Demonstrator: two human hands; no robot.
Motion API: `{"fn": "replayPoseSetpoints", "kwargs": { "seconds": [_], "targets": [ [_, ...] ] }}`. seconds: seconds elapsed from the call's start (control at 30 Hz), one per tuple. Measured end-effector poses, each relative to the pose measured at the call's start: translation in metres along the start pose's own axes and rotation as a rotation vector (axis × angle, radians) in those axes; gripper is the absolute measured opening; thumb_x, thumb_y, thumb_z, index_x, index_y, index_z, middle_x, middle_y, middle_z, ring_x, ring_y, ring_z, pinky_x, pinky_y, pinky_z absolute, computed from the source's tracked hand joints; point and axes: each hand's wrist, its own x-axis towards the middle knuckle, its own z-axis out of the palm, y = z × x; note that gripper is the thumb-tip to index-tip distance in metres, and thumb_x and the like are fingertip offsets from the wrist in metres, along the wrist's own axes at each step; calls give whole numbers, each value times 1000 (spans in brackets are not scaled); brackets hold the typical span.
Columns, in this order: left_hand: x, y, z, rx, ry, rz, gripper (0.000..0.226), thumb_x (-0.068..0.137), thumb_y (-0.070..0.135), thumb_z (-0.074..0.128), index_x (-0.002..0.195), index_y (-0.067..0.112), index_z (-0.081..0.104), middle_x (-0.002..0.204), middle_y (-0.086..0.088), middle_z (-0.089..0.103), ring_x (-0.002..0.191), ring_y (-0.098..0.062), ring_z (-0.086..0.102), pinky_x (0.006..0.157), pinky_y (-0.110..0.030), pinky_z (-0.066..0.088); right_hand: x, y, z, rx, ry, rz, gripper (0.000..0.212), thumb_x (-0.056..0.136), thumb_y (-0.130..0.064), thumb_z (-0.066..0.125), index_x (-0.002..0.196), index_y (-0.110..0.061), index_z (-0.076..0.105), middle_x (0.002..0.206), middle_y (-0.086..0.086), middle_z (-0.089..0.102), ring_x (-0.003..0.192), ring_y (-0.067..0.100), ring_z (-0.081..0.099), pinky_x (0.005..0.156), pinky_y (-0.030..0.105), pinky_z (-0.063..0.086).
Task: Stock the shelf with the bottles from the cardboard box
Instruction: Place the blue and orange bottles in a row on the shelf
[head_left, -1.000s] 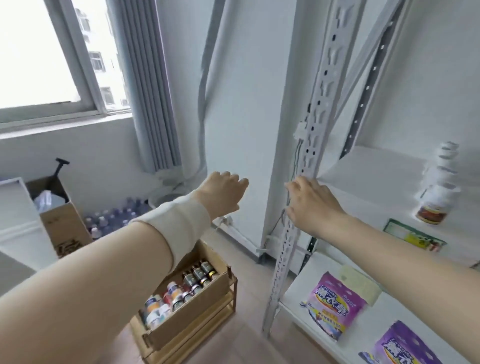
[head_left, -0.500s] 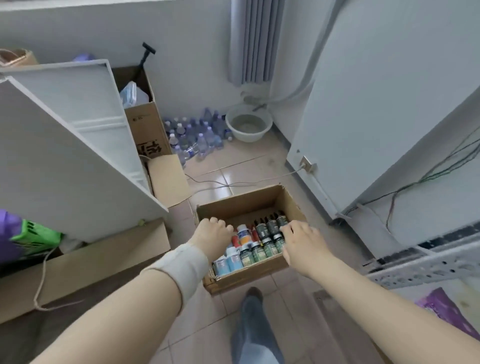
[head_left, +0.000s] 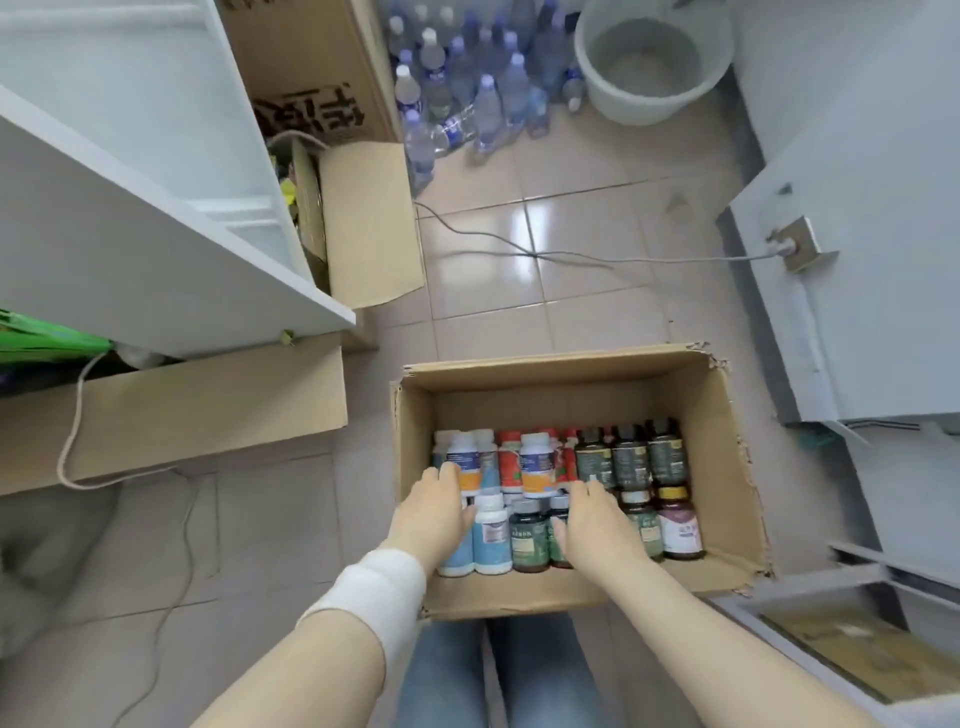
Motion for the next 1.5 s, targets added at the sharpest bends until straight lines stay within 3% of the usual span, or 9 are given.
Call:
{"fn": "replayPoseSetpoints", "kwargs": {
  "seconds": [0.17, 0.47, 0.7, 0.8, 0.93, 1.07, 1.2, 1.3, 1.5],
  "targets": [
    [71, -2, 25, -328, 96, -230, 52, 90, 34, 55, 128, 3, 36, 131, -20, 46, 120, -36, 48, 96, -41, 41, 66, -8, 32, 143, 80, 96, 54, 93, -38, 47, 135, -7, 32, 128, 11, 42, 121, 27, 44, 94, 35, 40],
    [101, -2, 56, -321, 246, -261, 57, 88, 31, 58, 129, 0, 35, 128, -19, 40, 119, -35, 45, 96, -36, 37, 97, -8, 56, 291, 168, 192, 64, 84, -38, 63, 131, -5, 35, 127, 14, 43, 112, 32, 53, 77, 34, 45],
    [80, 0, 37, -676, 325, -212, 51, 76, 27, 68, 120, 15, 46, 120, -11, 49, 105, -25, 53, 86, -28, 41, 76, -5, 42, 479, 208, 187, 68, 78, -39, 70, 132, -7, 43, 128, 12, 46, 118, 27, 48, 92, 34, 40],
    [48, 1, 16, -1010, 212, -124, 39, 79, 23, 70, 111, 24, 47, 116, -6, 60, 94, -11, 61, 82, -26, 49, 41, 3, 22, 620, 161, 201, 67, 76, -41, 71, 130, -11, 47, 127, 10, 47, 114, 23, 50, 94, 30, 39],
    [-13, 6, -17, -1151, -3, -11, 38, 86, 25, 62, 121, 22, 46, 122, -7, 58, 104, -19, 62, 91, -42, 52, -29, 12, -11, 963, 71, 226, 60, 75, -37, 74, 124, -12, 52, 120, 6, 58, 104, 18, 57, 91, 31, 44],
    [-78, 15, -46, -1295, -158, 177, 19, 92, 16, 53, 109, 23, 51, 108, -4, 62, 88, -10, 67, 68, -23, 56, -114, 12, -34, 1182, 151, 186, 56, 76, -31, 73, 123, -12, 49, 108, 0, 59, 95, 10, 58, 86, 30, 44],
    [-137, 24, -59, -1284, -328, 367, 26, 97, 12, 39, 121, 13, 49, 108, -11, 62, 91, -19, 67, 73, -30, 56, -202, -1, -25, 1491, 270, 100, 51, 81, -12, 66, 127, -3, 46, 111, 12, 63, 101, 24, 62, 98, 41, 46],
    [-184, 30, -61, -1228, -455, 490, 24, 97, 12, 35, 113, 19, 52, 96, -4, 66, 76, -12, 71, 64, -25, 56, -267, -15, -10, 1748, 355, -16, 40, 86, -1, 55, 125, 0, 46, 101, 11, 67, 81, 21, 69, 77, 35, 58],
    [-285, 69, -54, -1034, -587, 730, 29, 94, 30, 43, 119, 17, 51, 104, -7, 63, 97, -25, 60, 82, -36, 49, -387, -21, 12, 1984, 597, -211, 45, 76, -19, 59, 117, -2, 52, 94, 9, 70, 75, 20, 67, 66, 30, 57]
  ]
}}
